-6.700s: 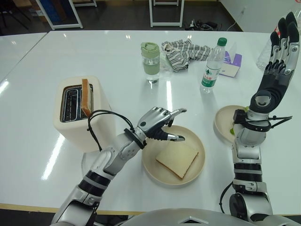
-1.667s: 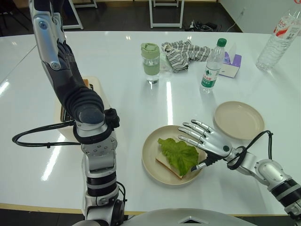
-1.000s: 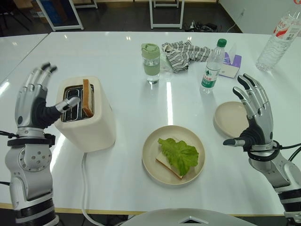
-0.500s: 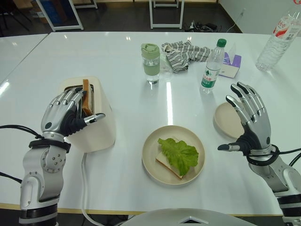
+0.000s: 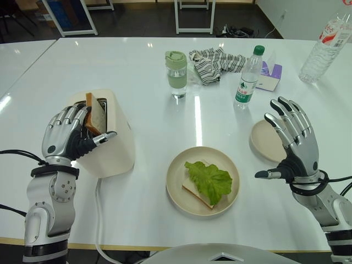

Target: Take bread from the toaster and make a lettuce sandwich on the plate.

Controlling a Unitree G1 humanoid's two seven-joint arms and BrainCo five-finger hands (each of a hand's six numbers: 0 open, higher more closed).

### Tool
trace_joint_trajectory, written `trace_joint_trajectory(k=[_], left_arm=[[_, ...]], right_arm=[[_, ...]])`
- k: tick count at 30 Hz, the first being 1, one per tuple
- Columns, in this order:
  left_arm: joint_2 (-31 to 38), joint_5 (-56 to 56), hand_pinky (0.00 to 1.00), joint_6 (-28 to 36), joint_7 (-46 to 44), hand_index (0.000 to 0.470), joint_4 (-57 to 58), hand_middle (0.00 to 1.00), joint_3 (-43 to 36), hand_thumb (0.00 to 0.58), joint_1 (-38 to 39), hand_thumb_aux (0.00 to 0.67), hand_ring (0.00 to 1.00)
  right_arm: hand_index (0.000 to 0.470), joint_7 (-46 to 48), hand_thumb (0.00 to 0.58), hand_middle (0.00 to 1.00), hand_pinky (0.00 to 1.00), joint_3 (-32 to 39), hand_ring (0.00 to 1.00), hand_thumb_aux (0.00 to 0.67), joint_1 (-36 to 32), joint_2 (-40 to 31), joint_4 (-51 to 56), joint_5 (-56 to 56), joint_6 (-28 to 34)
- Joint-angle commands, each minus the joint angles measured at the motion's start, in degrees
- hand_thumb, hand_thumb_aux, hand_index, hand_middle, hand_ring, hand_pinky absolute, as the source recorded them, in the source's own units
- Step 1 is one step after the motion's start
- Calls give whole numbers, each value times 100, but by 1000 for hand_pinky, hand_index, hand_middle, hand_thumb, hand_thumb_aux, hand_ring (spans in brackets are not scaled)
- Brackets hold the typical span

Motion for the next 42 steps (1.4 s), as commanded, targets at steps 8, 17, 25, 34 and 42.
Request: trace_joint_trajectory(k=[8,17,25,34,42], left_arm=[[207,347,0,24,153,0,-224,0,100,0,114,0,0],[407,557,0,-19,98,0,45,0,-138,0,-41,0,0],[424,506,0,-26,11,0,219,0,-377,0,-216,0,0],[403,469,0,18,-38,0,422,0,-628,0,-355,0,0],[391,331,0,92,-126,470,715,0,-748,580,-446,670,0]], right_arm=[[0,111,0,0,0,-57,0,0,59,92,-103,-129,69],[0,114,0,0,0,-93,0,0,151,172,-227,-251,192],[0,86,0,0,0,-56,0,0,222,229,-270,-342,293],[0,84,0,0,0,-63,0,0,258,219,-287,-338,315],[0,71,0,0,0,-47,0,0,286,197,-254,-343,299]])
